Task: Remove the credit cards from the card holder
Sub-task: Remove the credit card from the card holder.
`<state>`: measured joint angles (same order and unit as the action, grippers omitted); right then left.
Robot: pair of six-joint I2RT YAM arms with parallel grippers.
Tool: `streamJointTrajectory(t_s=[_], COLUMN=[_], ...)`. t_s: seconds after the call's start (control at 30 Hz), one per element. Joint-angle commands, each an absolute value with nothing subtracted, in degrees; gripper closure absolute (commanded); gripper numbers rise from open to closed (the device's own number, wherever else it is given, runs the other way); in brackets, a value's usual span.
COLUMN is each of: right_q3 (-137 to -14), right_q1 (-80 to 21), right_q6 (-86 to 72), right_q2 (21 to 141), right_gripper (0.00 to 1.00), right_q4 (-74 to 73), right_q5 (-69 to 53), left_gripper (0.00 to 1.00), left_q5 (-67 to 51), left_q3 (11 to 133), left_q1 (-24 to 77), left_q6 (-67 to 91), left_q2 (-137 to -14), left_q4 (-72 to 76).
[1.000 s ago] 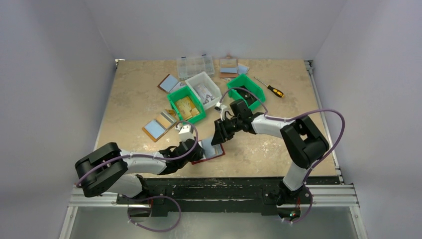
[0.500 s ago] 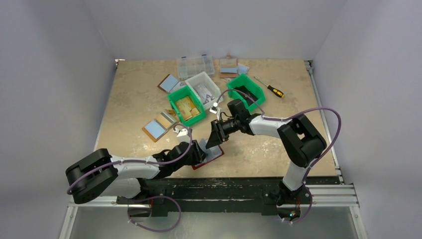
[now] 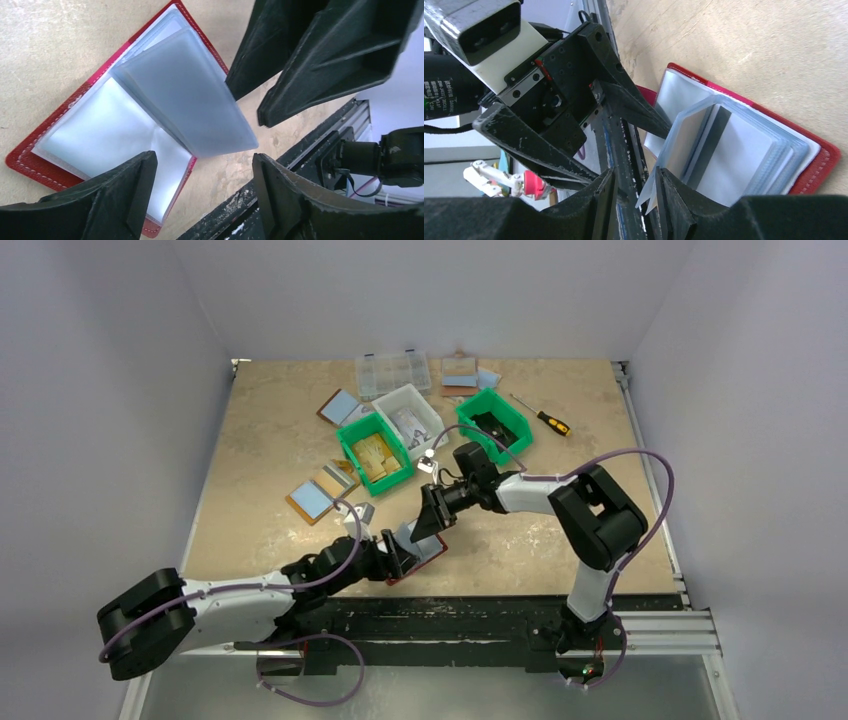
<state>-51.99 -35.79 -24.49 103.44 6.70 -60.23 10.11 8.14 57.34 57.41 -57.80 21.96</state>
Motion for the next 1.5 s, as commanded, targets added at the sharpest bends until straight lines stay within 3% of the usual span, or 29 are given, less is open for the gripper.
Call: streamJointTrajectory(t_s=[0.0, 0.27, 0.53, 0.93, 1.03, 1.2, 1.37, 1.47], right_q3=[-51.72, -51.9, -52.64, -55.3, -55.66, -56.15, -56.84, -57.16], right_q1=[-37.28, -37.66, -37.63, -37.62, -37.61, -37.7, -37.71, -37.64], right_q6=[-26.31, -26.37, -24.42, -16.56, -14.66, -13.1, -12.12, -11.19], right_q2=[104.53, 104.85, 105.2, 104.94, 104.85, 105.11, 104.97, 104.65], right_gripper=[0.59, 0.61, 0.6, 0.56, 0.62, 0.82, 1.0, 1.0], right_q4=[9.48, 9.54, 7.35, -1.23, -3.0, -4.41, -5.19, -5.73], right_q5=[-63.61, -63.66, -62.37, -52.81, -50.02, -47.91, -48.57, -49.33], left_gripper=[0.23, 0.19, 0.39, 0.43, 0.49, 0.6, 0.64, 0.64], left_q5=[8.06, 7.89, 10.01, 11.42, 12.89, 18.43, 25.22, 26.43], left_q3=[7.34, 8.92, 8.55, 7.19, 8.27, 12.48, 15.35, 16.96], left_q1=[57.3, 57.3, 57.34, 57.31, 57.32, 57.3, 57.3, 57.3], left_q6=[55.62, 56.3, 57.29, 57.7, 58.12, 60.44, 63.19, 63.12], left_q2=[-56.37, -60.49, -58.8, -54.27, -53.77, -52.58, -54.29, -56.29], left_q4=[27.19, 28.72, 26.27, 22.48, 17.75, 3.83, -9.11, -10.89])
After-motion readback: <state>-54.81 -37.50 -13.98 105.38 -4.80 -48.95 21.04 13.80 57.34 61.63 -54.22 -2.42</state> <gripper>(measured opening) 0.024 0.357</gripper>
